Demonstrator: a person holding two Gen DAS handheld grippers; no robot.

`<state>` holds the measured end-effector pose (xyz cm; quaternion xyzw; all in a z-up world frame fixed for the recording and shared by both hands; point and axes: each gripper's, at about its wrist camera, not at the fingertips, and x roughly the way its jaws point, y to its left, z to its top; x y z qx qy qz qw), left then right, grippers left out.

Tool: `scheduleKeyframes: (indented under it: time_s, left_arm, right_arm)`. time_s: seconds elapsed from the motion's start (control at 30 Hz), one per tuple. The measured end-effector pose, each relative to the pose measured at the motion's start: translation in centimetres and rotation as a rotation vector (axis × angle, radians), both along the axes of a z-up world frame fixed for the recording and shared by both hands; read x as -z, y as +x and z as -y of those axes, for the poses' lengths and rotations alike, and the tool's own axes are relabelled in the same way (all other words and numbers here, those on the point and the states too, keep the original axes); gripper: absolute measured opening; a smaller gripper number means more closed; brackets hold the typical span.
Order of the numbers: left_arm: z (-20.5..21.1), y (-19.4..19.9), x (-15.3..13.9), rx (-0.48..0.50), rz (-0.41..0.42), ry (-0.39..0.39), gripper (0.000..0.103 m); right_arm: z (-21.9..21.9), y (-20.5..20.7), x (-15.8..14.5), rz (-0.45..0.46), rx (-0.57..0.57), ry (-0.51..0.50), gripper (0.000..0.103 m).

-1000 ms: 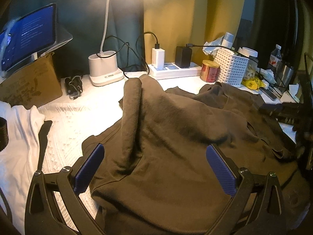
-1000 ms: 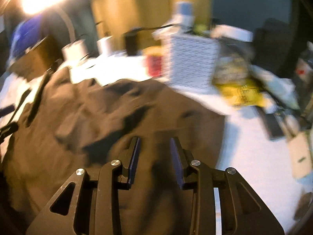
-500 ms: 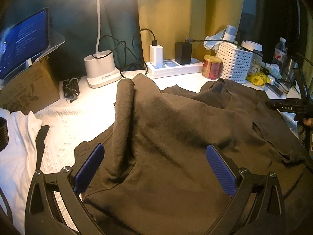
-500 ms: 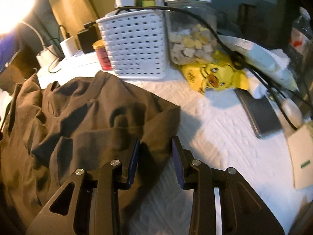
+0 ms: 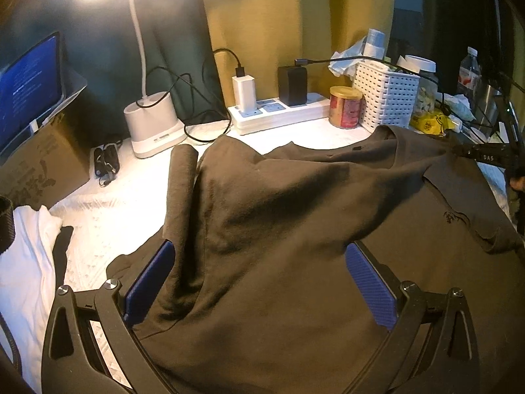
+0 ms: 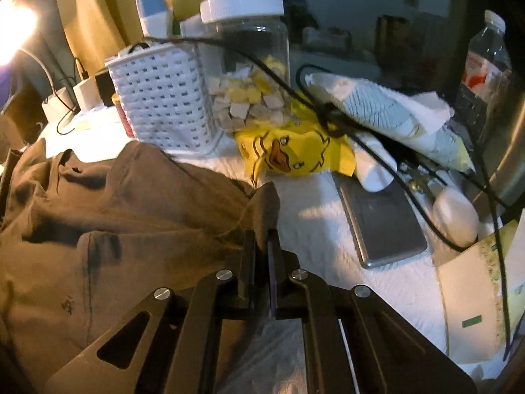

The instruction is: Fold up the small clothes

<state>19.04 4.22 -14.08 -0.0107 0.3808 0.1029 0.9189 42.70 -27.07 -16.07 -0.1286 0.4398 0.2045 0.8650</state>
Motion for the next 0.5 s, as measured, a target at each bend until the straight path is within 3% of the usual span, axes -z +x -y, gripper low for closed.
scheduleKeyframes:
  time_s: [0.1,0.17,0.2,0.5]
  left_arm:
    - [0.3,0.0,-0.4,-0.001,0.006,-0.005,0.102]
    - [0.5,0.0,-0.6,-0.002,0.009,-0.009,0.102]
    - [0.7,-0.2,-0.8,0.001,0.013,-0.010,0.102]
    - [1.0,-2.4,-2.2,0.006,0.044,-0.007,0.102]
  right_arm:
    - [-0.3,-0.2,-0.2,0.003,0.005,-0.017,0.012]
    - [0.1,-0.9,-0.8,0.031,0.019,-0.042,0.037]
    - [0.2,-1.3,-1.0,0.040,0.023,-0.049,0.042]
    - [0.8,-8.1,-3.2,0.066,0.018,-0.097,0.043]
